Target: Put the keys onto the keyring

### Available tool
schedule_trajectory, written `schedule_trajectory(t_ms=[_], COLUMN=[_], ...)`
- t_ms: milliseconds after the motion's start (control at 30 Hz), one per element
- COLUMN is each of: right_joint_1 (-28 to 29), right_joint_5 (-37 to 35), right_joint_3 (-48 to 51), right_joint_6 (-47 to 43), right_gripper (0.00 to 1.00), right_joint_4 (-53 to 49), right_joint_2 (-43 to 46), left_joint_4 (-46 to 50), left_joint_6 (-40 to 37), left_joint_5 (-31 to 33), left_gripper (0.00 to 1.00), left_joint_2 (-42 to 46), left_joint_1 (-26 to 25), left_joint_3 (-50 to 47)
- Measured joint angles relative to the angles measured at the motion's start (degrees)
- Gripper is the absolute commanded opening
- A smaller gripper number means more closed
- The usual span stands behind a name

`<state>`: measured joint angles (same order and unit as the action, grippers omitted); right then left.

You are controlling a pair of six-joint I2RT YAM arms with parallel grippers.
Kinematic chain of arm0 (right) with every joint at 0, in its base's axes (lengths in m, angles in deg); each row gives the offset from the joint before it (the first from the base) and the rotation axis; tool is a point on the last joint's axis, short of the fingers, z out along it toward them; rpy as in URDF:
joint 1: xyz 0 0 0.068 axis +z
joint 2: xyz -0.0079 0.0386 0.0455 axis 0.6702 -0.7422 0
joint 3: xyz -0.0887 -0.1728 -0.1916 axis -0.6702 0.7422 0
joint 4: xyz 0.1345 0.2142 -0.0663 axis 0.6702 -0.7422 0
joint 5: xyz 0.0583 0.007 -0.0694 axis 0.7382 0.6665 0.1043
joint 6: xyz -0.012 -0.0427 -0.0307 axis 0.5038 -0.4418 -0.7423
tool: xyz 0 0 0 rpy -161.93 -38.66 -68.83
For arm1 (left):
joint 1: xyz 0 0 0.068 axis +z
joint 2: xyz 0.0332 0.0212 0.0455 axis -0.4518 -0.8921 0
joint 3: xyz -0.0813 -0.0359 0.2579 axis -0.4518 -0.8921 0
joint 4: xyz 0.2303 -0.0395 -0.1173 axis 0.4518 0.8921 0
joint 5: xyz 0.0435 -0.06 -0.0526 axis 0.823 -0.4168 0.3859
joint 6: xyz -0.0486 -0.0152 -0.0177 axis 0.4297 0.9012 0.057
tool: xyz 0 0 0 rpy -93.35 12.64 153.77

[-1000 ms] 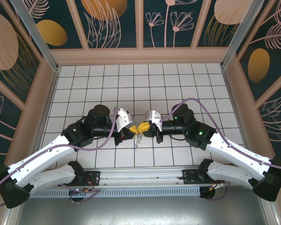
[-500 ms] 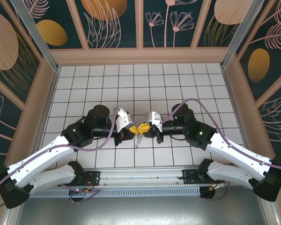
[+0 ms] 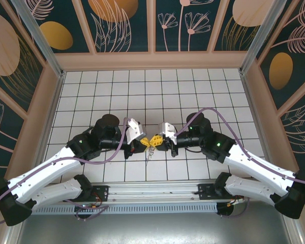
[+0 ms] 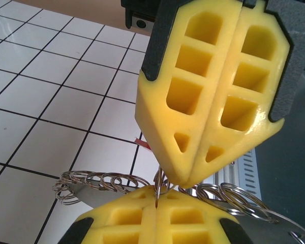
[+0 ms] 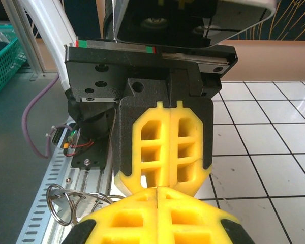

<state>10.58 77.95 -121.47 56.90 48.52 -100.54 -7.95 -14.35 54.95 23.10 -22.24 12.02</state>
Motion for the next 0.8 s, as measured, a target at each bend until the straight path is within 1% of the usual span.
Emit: schedule_trajectory(t_ms=[433,800], right_joint_1=[0.00,-1.60], right_joint_5=[0.04,-1.14], right_joint_3=[0.00,1.29], right_joint_6=[-1.79,-1.75], right_gripper=[0.00,0.00], right_joint_4=[-2.47,-2.45], right_joint_2=[1.20,5.49], left_joint_4=[-0.11,-2.19], left_joint_6=[0.00,0.02], left_joint_5=[-0.02,-0.13], left_gripper=[0.00,0.00], left_joint_2=[0.39,1.84], left_joint_1=[0.02,-0.09], left_joint_3=[0.00,0.00])
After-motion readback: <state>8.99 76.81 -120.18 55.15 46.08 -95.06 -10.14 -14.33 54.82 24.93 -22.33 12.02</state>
